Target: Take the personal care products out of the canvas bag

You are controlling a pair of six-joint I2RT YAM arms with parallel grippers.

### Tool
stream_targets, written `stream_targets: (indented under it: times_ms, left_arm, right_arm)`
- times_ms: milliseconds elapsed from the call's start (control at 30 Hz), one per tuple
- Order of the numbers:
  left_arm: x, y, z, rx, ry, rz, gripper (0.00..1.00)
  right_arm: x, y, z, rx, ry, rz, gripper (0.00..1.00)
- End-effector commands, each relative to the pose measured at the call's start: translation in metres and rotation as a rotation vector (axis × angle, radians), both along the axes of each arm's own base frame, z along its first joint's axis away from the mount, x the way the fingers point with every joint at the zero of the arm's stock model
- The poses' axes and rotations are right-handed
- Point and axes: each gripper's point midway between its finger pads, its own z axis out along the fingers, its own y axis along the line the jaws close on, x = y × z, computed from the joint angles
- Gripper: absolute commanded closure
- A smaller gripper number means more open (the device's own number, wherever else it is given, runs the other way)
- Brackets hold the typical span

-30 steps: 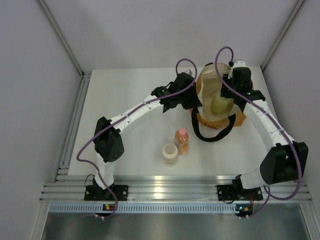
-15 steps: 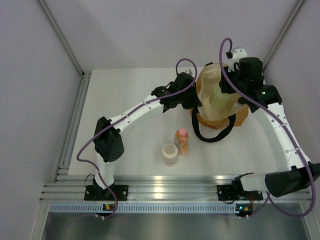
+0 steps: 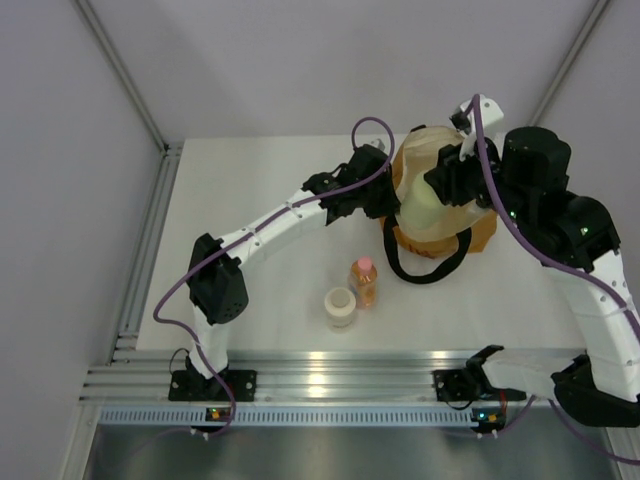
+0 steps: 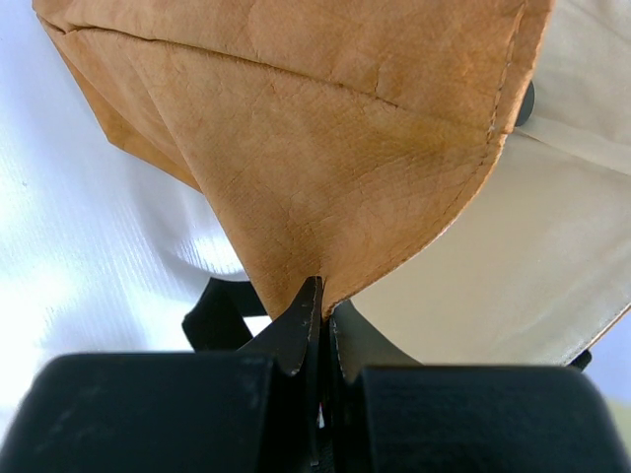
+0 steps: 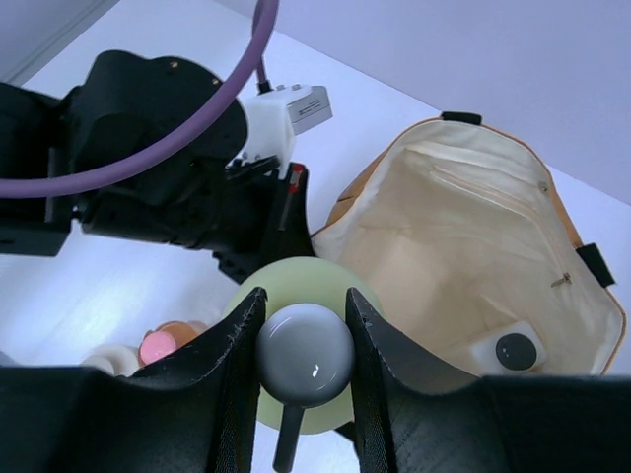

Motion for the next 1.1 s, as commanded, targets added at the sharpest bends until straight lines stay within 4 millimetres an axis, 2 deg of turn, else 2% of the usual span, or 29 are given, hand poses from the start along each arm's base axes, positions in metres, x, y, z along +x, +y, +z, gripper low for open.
stream_targets:
  times_ms: [0,67,200,267,300,367,400,467,500,533,567,600,833,933,967,1033,1067]
  left_arm:
    - [-0.001,-0.002,0.032,-0.05,-0.051,-0.005,1.0]
    - [0.0,-0.002,0.031,-0.047,-0.051,-0.003,1.0]
    - [0.0,-0.002,0.032,-0.05,-0.053,-0.003,1.0]
    - [0.0,-0.002,0.031,-0.047,-0.051,-0.003,1.0]
    - [0.0,-0.003,0.032,-0.05,-0.05,-0.003,1.0]
    - [0.001,-0.003,0.032,-0.051,-0.051,-0.003,1.0]
    - [0.001,-0.004,0.033,-0.051,-0.053,-0.004,1.0]
    - [0.001,-0.004,0.034,-0.055,-0.056,-0.004,1.0]
    - [0.001,-0.004,0.034,-0.054,-0.055,-0.005,1.0]
    - [0.001,-0.004,0.033,-0.053,-0.054,-0.007,1.0]
    - [0.001,-0.005,0.033,-0.055,-0.054,-0.006,1.0]
    - [0.001,-0.005,0.034,-0.055,-0.053,-0.008,1.0]
    - [0.0,-0.006,0.034,-0.059,-0.051,-0.014,1.0]
    - [0.001,-0.007,0.032,-0.06,-0.046,-0.013,1.0]
    - [0.001,-0.008,0.032,-0.06,-0.043,-0.013,1.0]
    - [0.001,-0.007,0.033,-0.062,-0.044,-0.011,1.0]
    - [0.001,-0.007,0.033,-0.061,-0.044,-0.01,1.0]
  right_arm:
    - [-0.021,0.006,0.042,0.073,-0.145,0.063,1.0]
    - [-0.028,0.008,0.038,0.072,-0.142,0.089,1.0]
    - [-0.04,0.021,0.014,0.062,-0.098,0.171,1.0]
    - [-0.048,0.023,0.009,0.077,-0.098,0.199,1.0]
    - [-0.047,0.027,-0.003,0.072,-0.083,0.209,1.0]
    - [-0.057,0.029,-0.007,0.091,-0.097,0.243,1.0]
    - [-0.057,0.032,-0.024,0.083,-0.075,0.255,1.0]
    - [-0.064,0.035,-0.021,0.119,-0.121,0.29,1.0]
    - [-0.063,0.039,-0.044,0.101,-0.091,0.302,1.0]
    - [-0.064,0.039,-0.044,0.111,-0.118,0.308,1.0]
    - [-0.064,0.04,-0.052,0.108,-0.108,0.308,1.0]
    - [-0.063,0.042,-0.07,0.096,-0.08,0.309,1.0]
    - [-0.068,0.053,-0.098,0.121,-0.078,0.343,1.0]
    - [-0.066,0.056,-0.115,0.104,-0.075,0.338,1.0]
    - [-0.068,0.059,-0.129,0.093,-0.059,0.347,1.0]
    - [-0.068,0.063,-0.129,0.111,-0.1,0.353,1.0]
    - [-0.071,0.067,-0.145,0.1,-0.083,0.364,1.0]
